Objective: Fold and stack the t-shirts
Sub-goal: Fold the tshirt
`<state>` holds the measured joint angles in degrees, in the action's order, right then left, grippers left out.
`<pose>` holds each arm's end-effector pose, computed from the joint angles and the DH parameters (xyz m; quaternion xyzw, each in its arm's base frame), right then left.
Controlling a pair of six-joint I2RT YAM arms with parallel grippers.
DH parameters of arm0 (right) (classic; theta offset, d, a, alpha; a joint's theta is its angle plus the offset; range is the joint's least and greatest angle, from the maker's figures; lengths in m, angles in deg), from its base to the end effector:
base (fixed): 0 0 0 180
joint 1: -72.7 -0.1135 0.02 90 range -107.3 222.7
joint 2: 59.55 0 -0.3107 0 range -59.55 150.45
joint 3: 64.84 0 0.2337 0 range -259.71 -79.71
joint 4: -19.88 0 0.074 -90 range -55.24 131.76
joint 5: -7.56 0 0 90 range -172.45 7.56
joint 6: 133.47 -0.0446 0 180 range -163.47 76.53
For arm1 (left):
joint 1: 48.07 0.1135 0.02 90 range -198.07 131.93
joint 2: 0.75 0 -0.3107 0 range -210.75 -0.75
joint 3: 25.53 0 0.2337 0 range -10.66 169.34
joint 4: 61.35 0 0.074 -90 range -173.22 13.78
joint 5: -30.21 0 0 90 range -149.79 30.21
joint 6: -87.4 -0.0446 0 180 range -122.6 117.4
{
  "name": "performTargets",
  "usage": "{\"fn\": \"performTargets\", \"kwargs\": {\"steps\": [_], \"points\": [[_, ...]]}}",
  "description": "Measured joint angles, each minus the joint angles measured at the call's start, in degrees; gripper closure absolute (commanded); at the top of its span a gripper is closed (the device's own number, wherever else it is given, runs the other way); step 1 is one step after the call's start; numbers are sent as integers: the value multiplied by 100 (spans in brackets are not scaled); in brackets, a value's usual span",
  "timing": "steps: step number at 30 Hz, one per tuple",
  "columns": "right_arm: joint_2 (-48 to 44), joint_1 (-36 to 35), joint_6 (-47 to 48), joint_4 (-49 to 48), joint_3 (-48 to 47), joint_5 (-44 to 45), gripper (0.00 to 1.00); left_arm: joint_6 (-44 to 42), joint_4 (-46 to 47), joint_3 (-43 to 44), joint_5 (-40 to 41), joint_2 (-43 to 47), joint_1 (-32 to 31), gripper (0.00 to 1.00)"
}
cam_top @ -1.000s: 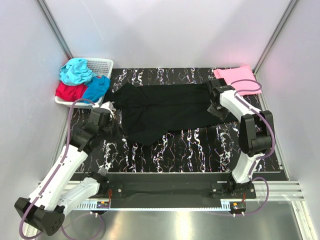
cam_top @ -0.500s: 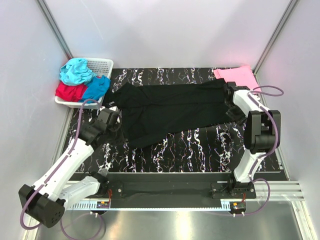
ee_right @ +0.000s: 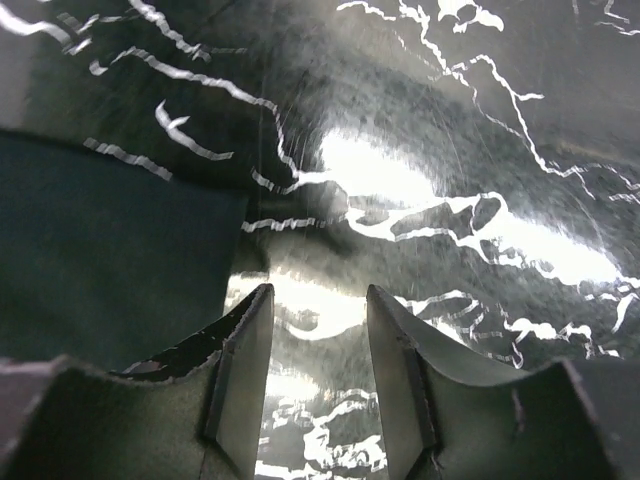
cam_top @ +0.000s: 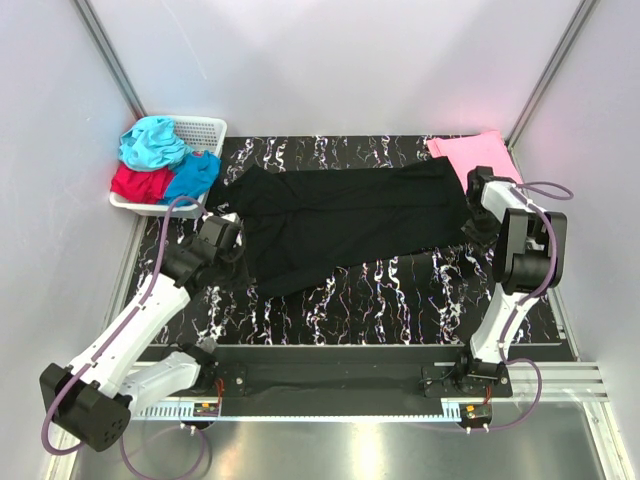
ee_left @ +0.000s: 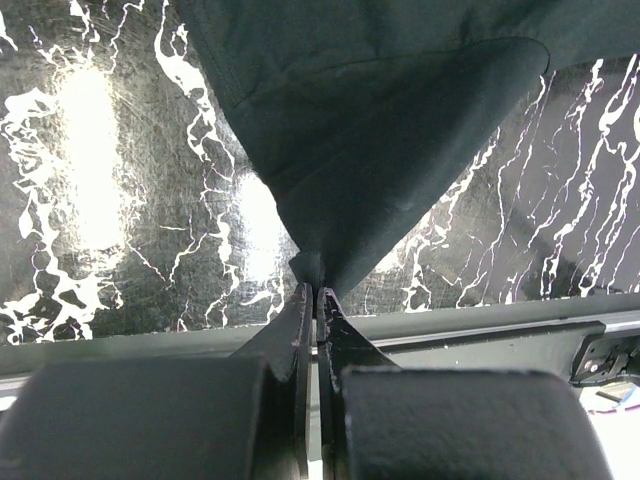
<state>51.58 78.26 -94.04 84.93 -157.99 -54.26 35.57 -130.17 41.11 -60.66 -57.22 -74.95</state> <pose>0.3643 -0.0566 0.2187 0.4685 0.8473 -0.2019 0.1475 0.1247 -0.0639 0.3125 -0.0927 0.9583 -0.1514 0.2239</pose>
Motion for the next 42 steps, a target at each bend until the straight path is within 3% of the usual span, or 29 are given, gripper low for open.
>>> {"fn": "performTargets", "kwargs": {"steps": [19,31,42], "points": [[219,199,535,-544,-315,-686,57,-103,-68,251,-116,-190,-4,100],[-221,199,734,-608,-643,-671,57,-109,-48,363,-116,-509,-22,100],[-219,199,601,-730,-389,-796,55,-107,-42,566,-105,-610,-31,100]]}}
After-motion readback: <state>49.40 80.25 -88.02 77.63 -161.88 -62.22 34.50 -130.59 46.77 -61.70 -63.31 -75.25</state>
